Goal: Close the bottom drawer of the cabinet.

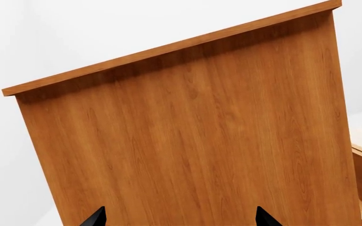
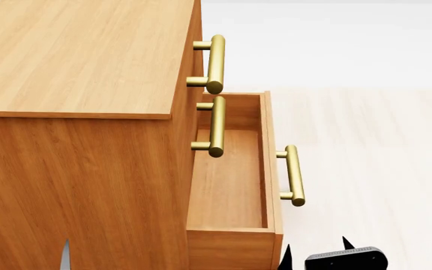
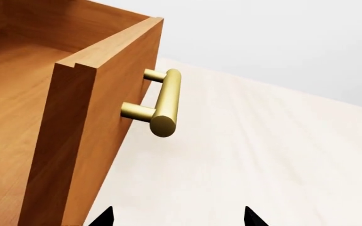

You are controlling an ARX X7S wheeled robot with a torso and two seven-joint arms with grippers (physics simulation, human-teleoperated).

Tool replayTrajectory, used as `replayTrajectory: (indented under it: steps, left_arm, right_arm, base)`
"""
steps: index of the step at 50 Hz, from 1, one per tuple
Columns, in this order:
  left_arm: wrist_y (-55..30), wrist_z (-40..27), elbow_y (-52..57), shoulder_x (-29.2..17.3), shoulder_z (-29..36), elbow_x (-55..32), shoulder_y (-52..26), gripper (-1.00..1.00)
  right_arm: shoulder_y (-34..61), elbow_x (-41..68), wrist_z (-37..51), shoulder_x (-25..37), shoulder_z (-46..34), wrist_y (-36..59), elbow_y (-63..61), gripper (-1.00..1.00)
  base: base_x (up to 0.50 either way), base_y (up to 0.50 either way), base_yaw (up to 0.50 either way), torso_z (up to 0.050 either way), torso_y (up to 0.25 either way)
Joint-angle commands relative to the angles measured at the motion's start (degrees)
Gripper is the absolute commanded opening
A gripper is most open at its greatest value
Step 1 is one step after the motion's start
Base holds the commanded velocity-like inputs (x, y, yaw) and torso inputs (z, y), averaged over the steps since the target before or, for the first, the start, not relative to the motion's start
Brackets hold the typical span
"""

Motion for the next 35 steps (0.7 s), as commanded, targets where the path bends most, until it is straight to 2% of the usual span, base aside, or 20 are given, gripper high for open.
replayTrajectory:
  steps: [1, 14, 35]
  left_arm:
    - [-0.1, -0.3, 0.2, -0.1, 0.1, -0.2, -0.2, 1.00]
    - [0.4, -0.7, -0.2, -0.4, 0.5, -0.3, 0.0, 1.00]
    - [0.1, -1.2, 0.0, -0.7, 1.0, -0.4, 0.0, 1.00]
  right_arm:
    - [-0.1, -1.1, -1.2, -1.5, -3.0, 0.3, -1.5, 1.00]
    - [-0.5, -2.6, -2.2, -2.2, -6.4, 2.1, -6.7, 1.00]
    - [2.0, -3.8, -1.5, -5.2, -8.8, 1.5, -3.1, 1.00]
  base:
    - [0.00, 0.00, 0.00, 0.000, 0.000]
    - [0.00, 0.00, 0.00, 0.000, 0.000]
    - [0.00, 0.00, 0.00, 0.000, 0.000]
